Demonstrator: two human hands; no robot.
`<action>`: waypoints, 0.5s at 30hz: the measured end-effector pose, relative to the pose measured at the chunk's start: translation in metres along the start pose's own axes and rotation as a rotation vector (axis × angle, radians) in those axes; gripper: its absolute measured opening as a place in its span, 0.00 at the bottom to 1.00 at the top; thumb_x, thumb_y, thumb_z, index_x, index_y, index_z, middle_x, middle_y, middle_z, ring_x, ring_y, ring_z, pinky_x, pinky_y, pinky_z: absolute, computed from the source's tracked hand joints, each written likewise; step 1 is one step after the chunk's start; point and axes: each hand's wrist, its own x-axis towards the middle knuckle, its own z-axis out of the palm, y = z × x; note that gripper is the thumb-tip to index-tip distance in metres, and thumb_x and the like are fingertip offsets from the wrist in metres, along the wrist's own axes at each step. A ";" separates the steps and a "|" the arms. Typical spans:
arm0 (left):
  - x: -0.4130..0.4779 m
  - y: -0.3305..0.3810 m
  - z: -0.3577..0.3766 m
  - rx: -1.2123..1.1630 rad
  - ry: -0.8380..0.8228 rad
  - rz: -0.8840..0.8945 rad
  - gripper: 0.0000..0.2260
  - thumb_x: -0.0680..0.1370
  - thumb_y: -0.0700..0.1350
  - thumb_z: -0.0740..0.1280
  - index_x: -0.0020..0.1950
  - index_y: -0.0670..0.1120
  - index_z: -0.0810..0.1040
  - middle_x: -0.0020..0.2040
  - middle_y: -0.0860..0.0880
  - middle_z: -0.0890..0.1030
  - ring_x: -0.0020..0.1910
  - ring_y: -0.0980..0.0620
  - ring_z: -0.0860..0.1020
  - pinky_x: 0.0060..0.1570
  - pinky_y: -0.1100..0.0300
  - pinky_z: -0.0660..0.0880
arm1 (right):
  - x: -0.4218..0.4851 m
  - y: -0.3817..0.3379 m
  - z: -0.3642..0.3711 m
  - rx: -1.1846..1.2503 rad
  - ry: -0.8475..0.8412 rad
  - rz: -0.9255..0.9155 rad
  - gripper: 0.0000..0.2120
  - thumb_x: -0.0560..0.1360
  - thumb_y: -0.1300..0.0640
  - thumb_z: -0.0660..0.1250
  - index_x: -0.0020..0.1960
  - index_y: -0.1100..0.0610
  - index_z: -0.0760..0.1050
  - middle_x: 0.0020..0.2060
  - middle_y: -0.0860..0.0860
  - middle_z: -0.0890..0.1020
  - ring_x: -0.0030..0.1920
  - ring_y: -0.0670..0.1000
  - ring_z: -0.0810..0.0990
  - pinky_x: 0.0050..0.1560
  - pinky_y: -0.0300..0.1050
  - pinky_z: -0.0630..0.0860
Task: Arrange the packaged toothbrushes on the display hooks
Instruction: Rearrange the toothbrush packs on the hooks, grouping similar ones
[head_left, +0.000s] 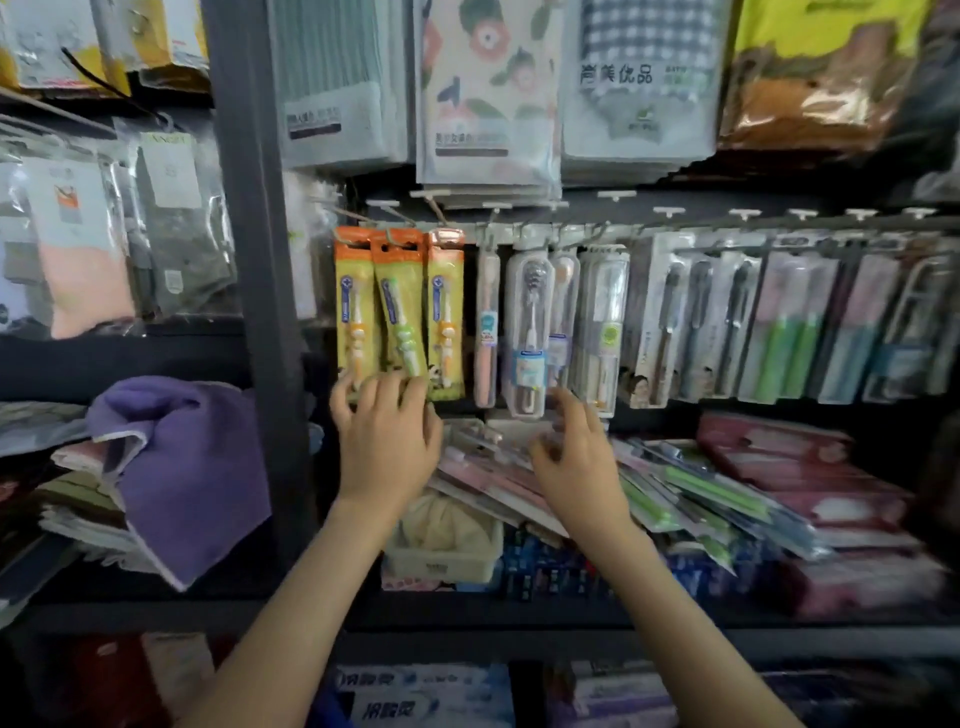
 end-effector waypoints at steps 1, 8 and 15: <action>-0.009 0.024 0.003 -0.070 -0.064 -0.026 0.14 0.74 0.47 0.59 0.52 0.43 0.80 0.47 0.45 0.80 0.49 0.43 0.77 0.60 0.46 0.64 | -0.008 0.011 -0.013 -0.006 0.010 0.034 0.24 0.78 0.59 0.61 0.73 0.56 0.60 0.66 0.52 0.68 0.59 0.47 0.71 0.51 0.34 0.68; -0.069 0.204 -0.007 -0.556 -0.367 -0.075 0.17 0.79 0.45 0.63 0.68 0.45 0.70 0.58 0.46 0.76 0.56 0.46 0.75 0.51 0.53 0.72 | -0.081 0.103 -0.111 -0.020 0.088 0.299 0.14 0.79 0.57 0.62 0.64 0.57 0.71 0.58 0.52 0.75 0.53 0.48 0.75 0.49 0.39 0.72; -0.121 0.369 -0.006 -0.586 -0.449 0.031 0.17 0.79 0.45 0.62 0.67 0.44 0.70 0.59 0.45 0.76 0.53 0.47 0.77 0.46 0.56 0.73 | -0.140 0.201 -0.220 -0.081 0.084 0.346 0.15 0.79 0.58 0.60 0.65 0.56 0.70 0.58 0.52 0.74 0.46 0.47 0.74 0.46 0.39 0.70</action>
